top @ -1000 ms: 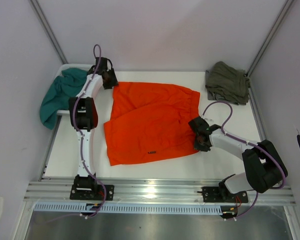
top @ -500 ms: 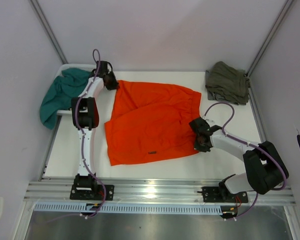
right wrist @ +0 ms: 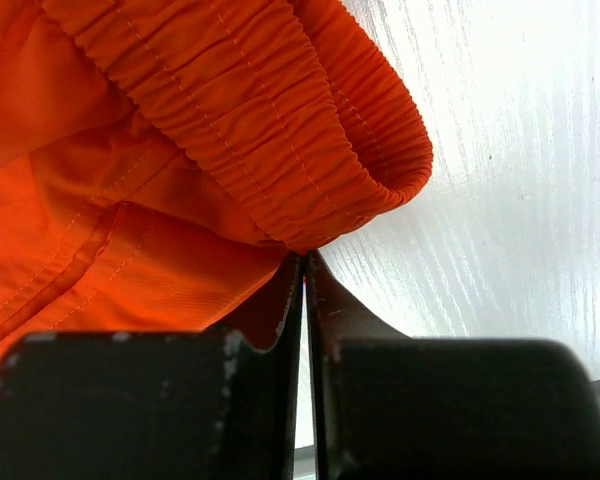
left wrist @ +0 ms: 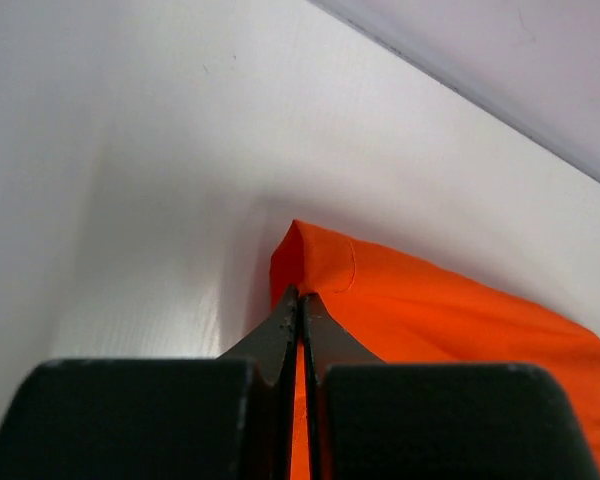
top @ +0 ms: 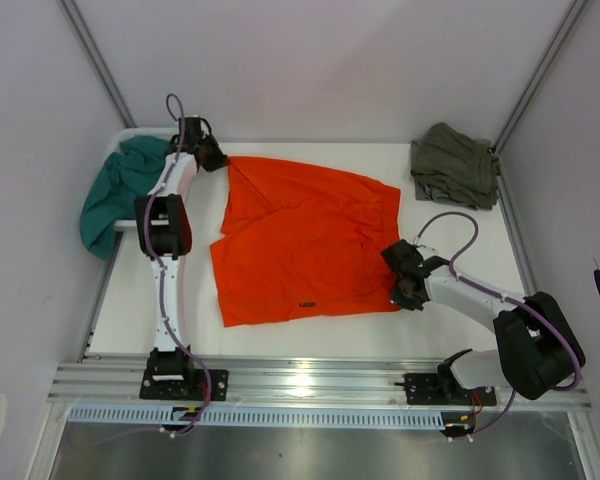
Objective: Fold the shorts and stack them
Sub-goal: Flatten the shorts out
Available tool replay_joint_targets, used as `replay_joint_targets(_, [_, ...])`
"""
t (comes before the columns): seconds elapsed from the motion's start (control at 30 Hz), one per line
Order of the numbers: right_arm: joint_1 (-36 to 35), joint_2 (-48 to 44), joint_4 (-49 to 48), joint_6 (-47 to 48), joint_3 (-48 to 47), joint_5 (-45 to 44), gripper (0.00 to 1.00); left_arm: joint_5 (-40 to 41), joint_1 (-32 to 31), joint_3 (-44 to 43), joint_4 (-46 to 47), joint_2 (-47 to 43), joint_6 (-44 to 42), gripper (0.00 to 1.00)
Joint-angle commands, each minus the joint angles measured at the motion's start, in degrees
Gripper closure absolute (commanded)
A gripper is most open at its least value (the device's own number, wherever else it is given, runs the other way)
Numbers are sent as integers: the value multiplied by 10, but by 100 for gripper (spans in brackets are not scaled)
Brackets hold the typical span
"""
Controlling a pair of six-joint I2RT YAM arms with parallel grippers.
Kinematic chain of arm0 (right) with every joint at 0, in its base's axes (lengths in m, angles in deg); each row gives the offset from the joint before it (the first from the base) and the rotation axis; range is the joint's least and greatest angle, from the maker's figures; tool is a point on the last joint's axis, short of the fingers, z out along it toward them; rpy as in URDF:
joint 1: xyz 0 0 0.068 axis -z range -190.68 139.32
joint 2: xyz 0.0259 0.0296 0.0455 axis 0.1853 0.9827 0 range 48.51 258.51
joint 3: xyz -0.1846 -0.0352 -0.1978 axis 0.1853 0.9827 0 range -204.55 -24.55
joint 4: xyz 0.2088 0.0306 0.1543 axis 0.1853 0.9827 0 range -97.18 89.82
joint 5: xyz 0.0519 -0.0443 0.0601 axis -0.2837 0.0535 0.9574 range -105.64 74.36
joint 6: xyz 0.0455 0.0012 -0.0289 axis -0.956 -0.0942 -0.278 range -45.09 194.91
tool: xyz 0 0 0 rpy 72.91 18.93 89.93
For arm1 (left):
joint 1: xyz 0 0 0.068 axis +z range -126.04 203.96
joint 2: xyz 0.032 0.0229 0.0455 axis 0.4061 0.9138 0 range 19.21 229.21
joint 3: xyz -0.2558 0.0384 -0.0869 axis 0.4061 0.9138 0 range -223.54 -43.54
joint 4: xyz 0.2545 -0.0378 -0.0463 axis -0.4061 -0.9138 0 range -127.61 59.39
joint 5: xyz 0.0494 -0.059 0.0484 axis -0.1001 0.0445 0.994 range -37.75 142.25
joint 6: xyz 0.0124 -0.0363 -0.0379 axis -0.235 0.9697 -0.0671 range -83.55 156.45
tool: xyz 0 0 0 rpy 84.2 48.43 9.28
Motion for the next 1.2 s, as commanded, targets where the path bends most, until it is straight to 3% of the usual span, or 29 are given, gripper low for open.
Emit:
replay_joint_targets(0.0, [-5,15,55,-12,4,-23,96,0,21,-29,44,3,8,100])
replay_joint_targets(0.17, [-7,29,64,12,-29,-31,89,-24,21,-22,69,-14,6,83])
replay_joint_targets(0.23, [-10,28,64,21,-34,-29,86,-36,21,-23,72,-18,5,63])
replay_joint_targets(0.27, [-11,25,64,26,-35,-22,84,-39,21,-22,72,-23,2,40])
replay_joint_targets(0.33, [-12,17,59,37,-43,-13,79,-47,19,-18,70,-30,0,27])
replay_joint_targets(0.4, [-12,11,59,46,-48,-6,70,-48,16,8,71,-53,-2,25])
replay_joint_targets(0.77, [-14,-13,37,99,-106,23,58,-25,-15,210,77,-258,-33,20])
replay_joint_targets(0.93, [-10,-21,9,126,-110,28,44,15,-64,319,44,-357,-35,19])
replay_joint_targets(0.97, [-9,-23,6,128,-110,33,43,19,-71,400,57,-408,-33,19])
replay_joint_targets(1.03, [2,-27,-4,130,-108,39,43,54,-93,458,67,-465,-24,19])
replay_joint_targets(1.07, [10,-28,-5,130,-106,47,43,63,-99,547,82,-526,-22,19])
replay_joint_targets(1.13, [45,-31,-14,137,-94,80,44,85,-109,606,88,-584,-6,19])
replay_joint_targets(1.17, [54,-35,-16,142,-91,83,43,87,-109,690,92,-644,0,19])
